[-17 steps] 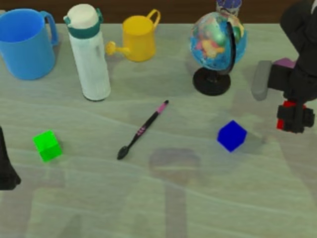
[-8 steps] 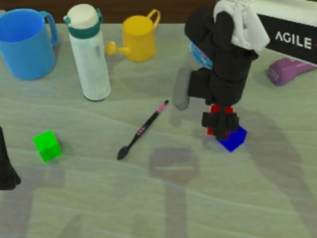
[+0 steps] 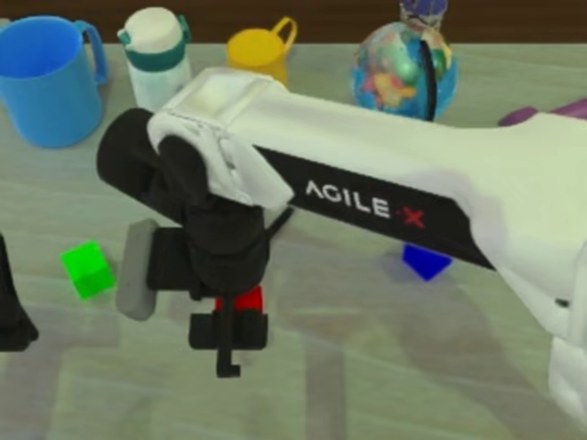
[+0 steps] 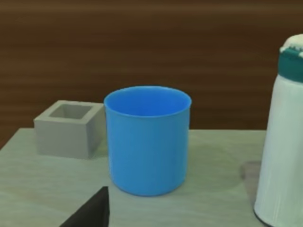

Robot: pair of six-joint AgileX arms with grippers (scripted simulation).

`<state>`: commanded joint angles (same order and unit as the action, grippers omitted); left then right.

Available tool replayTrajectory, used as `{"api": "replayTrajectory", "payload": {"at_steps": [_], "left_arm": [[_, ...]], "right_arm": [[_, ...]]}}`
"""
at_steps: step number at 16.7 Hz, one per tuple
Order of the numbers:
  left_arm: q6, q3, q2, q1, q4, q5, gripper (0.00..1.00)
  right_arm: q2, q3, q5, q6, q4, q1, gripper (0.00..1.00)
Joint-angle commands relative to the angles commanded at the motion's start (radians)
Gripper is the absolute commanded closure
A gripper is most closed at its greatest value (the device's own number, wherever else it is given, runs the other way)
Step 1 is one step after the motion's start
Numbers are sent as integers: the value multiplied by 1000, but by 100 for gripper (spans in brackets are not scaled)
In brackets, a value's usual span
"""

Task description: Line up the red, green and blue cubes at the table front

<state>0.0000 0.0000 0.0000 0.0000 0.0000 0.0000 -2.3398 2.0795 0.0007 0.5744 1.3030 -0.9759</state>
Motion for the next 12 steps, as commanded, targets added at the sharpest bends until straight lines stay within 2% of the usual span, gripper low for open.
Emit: {"api": "replayTrajectory", "payload": {"at_steps": [7,12], "left_arm": [[0,0,0,0,0,0,0],[0,0,0,0,0,0,0]], "right_arm": [[-2,11,-1,-17,2,-20,100],[-27,-117,1,-19,-160,-20,100]]}}
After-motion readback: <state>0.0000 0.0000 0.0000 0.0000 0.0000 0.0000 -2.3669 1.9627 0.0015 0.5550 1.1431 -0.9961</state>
